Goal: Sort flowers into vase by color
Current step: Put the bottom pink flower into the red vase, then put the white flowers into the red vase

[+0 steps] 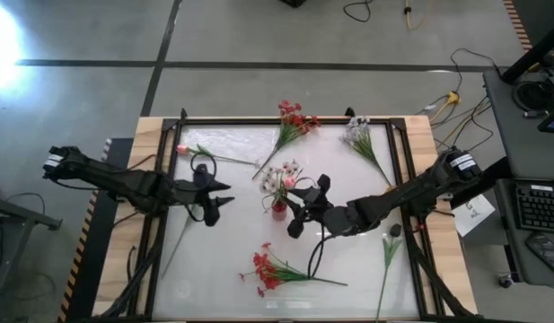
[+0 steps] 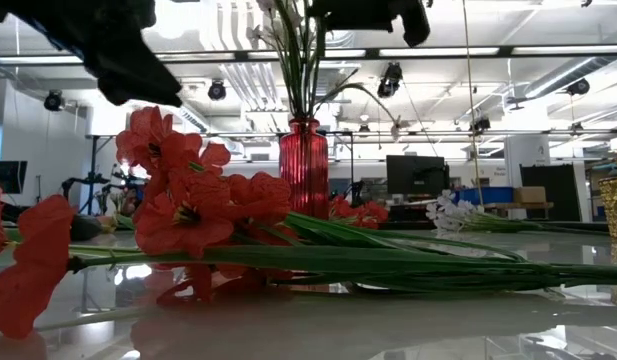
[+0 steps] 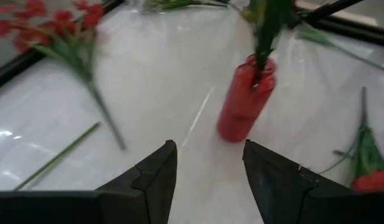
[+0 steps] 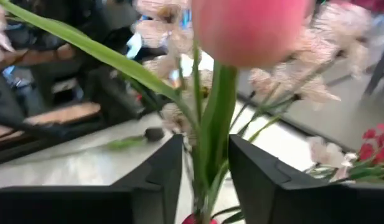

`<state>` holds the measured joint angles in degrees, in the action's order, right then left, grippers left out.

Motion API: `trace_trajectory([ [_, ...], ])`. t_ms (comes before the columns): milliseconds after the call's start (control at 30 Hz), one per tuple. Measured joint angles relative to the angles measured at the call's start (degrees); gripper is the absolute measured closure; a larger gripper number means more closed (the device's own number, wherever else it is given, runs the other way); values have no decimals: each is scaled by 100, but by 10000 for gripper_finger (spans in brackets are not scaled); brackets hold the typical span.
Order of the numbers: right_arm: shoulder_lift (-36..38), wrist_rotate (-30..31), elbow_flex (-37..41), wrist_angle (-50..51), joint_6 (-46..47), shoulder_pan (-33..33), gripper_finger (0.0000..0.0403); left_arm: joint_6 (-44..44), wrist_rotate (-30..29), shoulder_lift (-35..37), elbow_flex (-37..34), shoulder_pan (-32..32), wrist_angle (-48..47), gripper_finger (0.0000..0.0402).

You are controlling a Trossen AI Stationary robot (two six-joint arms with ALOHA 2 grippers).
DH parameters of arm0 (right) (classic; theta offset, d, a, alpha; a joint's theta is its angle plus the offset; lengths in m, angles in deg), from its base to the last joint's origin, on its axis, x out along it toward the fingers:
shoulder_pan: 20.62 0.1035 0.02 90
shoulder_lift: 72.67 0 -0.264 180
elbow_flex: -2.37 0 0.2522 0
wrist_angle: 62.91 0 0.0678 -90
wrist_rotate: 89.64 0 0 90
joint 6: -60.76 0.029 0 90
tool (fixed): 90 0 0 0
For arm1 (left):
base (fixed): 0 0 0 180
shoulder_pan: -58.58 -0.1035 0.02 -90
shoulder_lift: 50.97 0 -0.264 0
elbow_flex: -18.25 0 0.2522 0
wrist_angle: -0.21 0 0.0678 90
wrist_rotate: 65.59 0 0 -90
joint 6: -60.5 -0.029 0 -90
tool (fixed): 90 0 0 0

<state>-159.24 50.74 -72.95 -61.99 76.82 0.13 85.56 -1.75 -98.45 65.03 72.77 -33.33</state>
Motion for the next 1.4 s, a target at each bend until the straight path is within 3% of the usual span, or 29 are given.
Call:
trace_trajectory([
  [333,147,-958,-2631,6206,2186,114,214,203,-140,455,-4,0,-764,230],
  [567,220,-1335,-3894,8970,3899,-112,202,-23,-330,419,-9,0,-716,230],
  [700,343,-1585,-3914,9508,4341,-622,202,-77,-486,347,-81,0,-659,229],
  [833,361,-2058,-3729,9548,4090,-1488,202,-77,-486,230,-170,0,-628,229],
  [967,320,-2786,-3472,9529,3373,-2706,202,-57,-484,65,-181,0,-629,229],
  [1133,300,-3558,-2819,9549,1807,-4210,202,210,-443,-54,-181,0,-643,229],
  [1267,371,-3984,-2125,9446,1152,-5105,202,616,-444,-66,-181,0,-637,229],
  [1400,375,-4034,-1424,9367,776,-5693,199,719,-461,-66,-181,0,-635,229],
])
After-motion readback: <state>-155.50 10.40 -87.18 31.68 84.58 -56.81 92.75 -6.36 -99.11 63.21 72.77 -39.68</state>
